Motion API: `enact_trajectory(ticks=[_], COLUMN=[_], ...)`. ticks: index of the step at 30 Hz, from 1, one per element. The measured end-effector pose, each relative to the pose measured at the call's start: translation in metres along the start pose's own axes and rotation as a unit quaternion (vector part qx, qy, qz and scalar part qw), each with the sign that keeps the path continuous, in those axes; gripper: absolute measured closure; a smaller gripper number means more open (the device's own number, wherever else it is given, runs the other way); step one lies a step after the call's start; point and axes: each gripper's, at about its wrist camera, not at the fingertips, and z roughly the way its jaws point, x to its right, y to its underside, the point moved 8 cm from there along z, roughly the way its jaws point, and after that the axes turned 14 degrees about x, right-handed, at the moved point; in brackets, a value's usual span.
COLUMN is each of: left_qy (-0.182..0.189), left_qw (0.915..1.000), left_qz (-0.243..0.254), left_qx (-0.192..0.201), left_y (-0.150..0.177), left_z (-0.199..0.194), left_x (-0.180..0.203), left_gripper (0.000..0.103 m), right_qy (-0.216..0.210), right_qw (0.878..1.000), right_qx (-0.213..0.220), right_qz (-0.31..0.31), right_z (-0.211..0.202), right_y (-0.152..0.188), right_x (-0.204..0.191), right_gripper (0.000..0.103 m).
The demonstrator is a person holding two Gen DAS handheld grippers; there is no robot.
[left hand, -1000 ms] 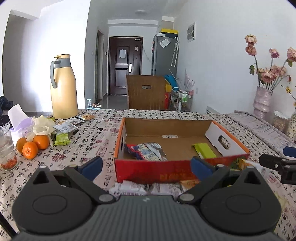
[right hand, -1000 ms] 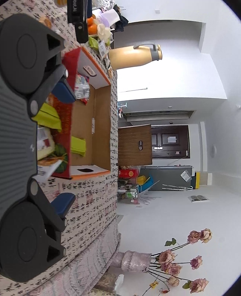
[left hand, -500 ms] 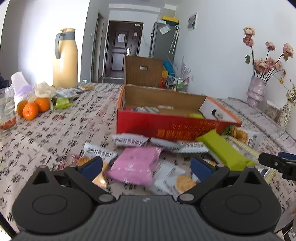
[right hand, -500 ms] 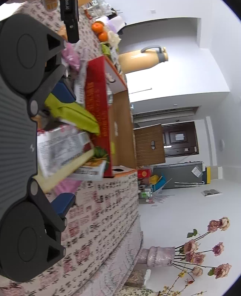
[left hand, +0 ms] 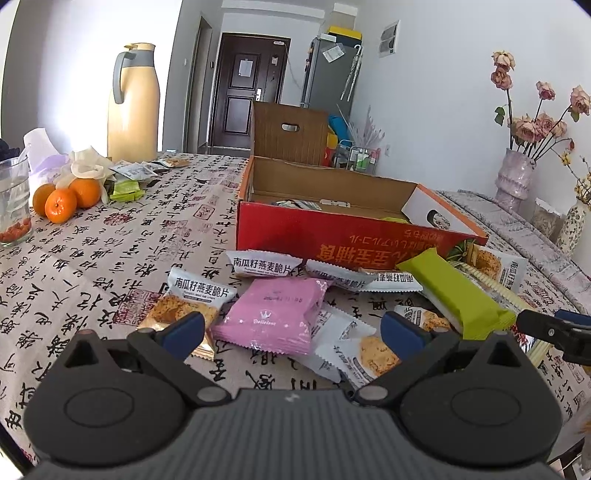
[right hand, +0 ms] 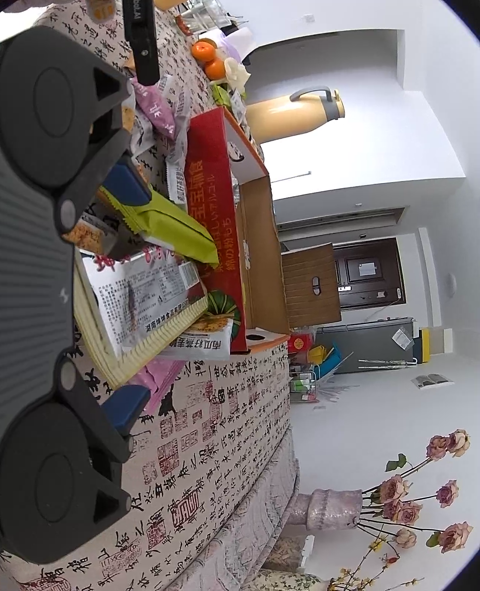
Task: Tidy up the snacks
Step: 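Grasp the long white wafer packet with the right gripper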
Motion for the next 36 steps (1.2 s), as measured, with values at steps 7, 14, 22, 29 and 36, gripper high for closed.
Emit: enact_trajectory(ticks=[7,14,22,29,36], left_qy=[0.003,0.003,0.000,-0.001,-0.001], left_qw=[1.0000,1.0000,1.0000,0.9999,0.9999], left_qz=[-0.003,-0.002,-0.003,-0.007,-0.009], left_qx=[0.000,-0.006,-0.007,-0.009,-0.013], left_y=[0.000,0.003,0.003,0.003,0.004], left_z=[0.001,0.004,0.004,0.006,0.007], left_x=[0.003,0.004,0.002,-0.002,-0.001], left_gripper=[0.000,0.000,0.000,0.000,0.000], right_qy=[0.002,0.010,-0.015,-0.019,-0.022], right_qw=[1.000,1.000,0.998,0.996,0.992], right_qx=[0.004,0.004,-0.006,-0.028,-0.055], right_qz=[-0.002,-0.020,-0.055,-0.084,-0.109], right_z=[0.001,0.012,0.032,0.044,0.053], right_y=[0.001,-0.003,-0.010,-0.004,0.008], right_x=[0.002,0.005,-0.006,-0.010,-0.014], right_gripper=[0.002,0.013,0.027,0.030,0.026])
